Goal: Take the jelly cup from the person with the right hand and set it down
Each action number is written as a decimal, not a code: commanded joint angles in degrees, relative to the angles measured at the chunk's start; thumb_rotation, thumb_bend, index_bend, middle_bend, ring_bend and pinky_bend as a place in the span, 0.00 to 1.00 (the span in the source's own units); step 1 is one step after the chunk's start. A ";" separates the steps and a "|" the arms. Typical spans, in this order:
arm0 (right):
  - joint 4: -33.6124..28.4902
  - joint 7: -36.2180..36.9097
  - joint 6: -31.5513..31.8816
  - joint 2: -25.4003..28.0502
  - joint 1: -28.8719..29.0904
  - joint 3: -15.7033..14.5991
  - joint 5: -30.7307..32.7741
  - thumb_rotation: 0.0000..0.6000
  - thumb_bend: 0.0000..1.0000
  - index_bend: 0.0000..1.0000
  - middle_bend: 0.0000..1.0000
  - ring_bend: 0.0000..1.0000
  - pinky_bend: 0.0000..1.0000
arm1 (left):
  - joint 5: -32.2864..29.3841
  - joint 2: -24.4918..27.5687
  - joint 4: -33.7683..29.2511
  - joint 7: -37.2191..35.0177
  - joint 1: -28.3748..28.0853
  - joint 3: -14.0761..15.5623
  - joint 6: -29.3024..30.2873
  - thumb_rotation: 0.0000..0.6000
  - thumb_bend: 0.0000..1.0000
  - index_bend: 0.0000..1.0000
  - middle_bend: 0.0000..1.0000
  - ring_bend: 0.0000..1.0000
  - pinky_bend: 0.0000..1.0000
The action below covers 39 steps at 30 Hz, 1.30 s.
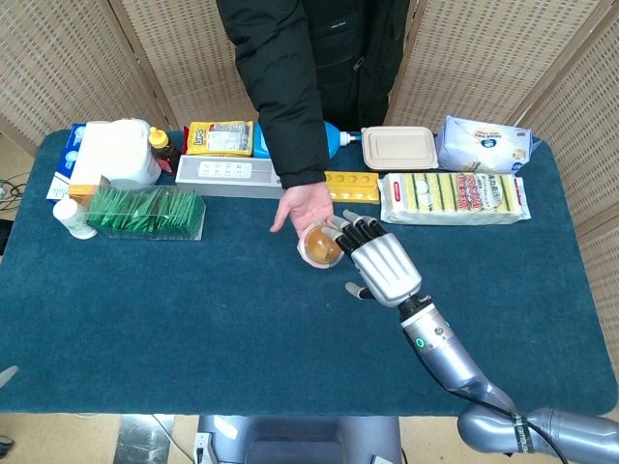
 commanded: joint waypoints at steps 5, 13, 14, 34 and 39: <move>3.80 -2.18 -1.71 -2.94 3.76 0.82 7.03 1.00 0.24 0.19 0.19 0.16 0.28 | -0.45 0.28 0.40 -1.23 -0.17 -0.15 -0.35 1.00 0.07 0.00 0.00 0.00 0.07; 5.84 -2.84 -2.09 -4.15 6.36 0.56 10.26 1.00 0.28 0.21 0.21 0.17 0.33 | -1.00 0.49 0.30 -1.42 -0.51 -0.29 -1.12 1.00 0.08 0.00 0.00 0.00 0.07; 6.10 -3.03 -2.04 -4.38 6.71 0.65 10.78 1.00 0.28 0.22 0.21 0.18 0.33 | -1.02 0.53 0.28 -1.50 -0.53 -0.30 -1.15 1.00 0.08 0.00 0.00 0.00 0.07; 8.63 -0.34 6.05 -6.43 7.15 -1.42 5.91 1.00 0.46 0.48 0.45 0.47 0.61 | -1.24 1.01 1.38 -3.98 -0.52 -0.42 -1.19 1.00 0.07 0.00 0.00 0.00 0.07; 5.24 3.07 8.02 -0.83 4.33 -3.14 1.41 1.00 0.46 0.48 0.45 0.47 0.61 | -1.08 1.03 1.43 -4.27 -0.42 -0.39 -1.00 1.00 0.08 0.00 0.00 0.00 0.07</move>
